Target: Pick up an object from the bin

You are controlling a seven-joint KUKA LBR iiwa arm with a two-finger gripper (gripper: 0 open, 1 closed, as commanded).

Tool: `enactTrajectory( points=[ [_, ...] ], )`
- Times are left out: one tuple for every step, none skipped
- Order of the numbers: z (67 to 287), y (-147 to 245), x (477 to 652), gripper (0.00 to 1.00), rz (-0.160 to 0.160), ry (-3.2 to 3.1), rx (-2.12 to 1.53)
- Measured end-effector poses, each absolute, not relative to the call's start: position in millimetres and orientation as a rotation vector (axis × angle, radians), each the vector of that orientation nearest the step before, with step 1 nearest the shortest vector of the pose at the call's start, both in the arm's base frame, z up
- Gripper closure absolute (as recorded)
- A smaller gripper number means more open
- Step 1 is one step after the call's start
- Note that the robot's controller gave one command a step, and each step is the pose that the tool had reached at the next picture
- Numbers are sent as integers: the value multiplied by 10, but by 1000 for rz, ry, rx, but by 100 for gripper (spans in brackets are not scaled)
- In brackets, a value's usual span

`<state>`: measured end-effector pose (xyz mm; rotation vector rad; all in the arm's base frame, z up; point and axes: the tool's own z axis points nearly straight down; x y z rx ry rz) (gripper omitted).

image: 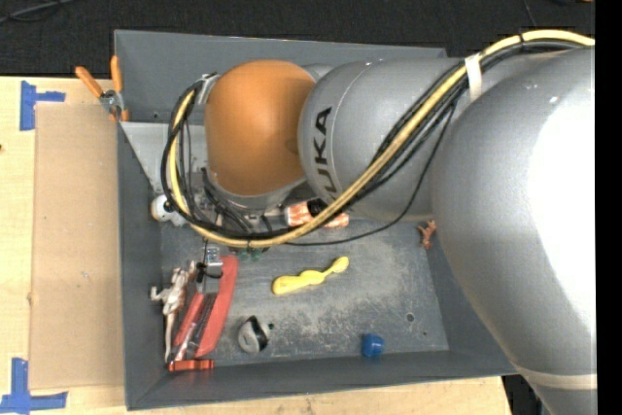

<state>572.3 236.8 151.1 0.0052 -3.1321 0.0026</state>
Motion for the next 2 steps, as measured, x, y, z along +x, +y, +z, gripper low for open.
enactTrajectory(
  points=[
    [1560,2356,5745,0,0,-3140,-3],
    [1126,2332,5473,0,-1,-3097,522]
  ],
)
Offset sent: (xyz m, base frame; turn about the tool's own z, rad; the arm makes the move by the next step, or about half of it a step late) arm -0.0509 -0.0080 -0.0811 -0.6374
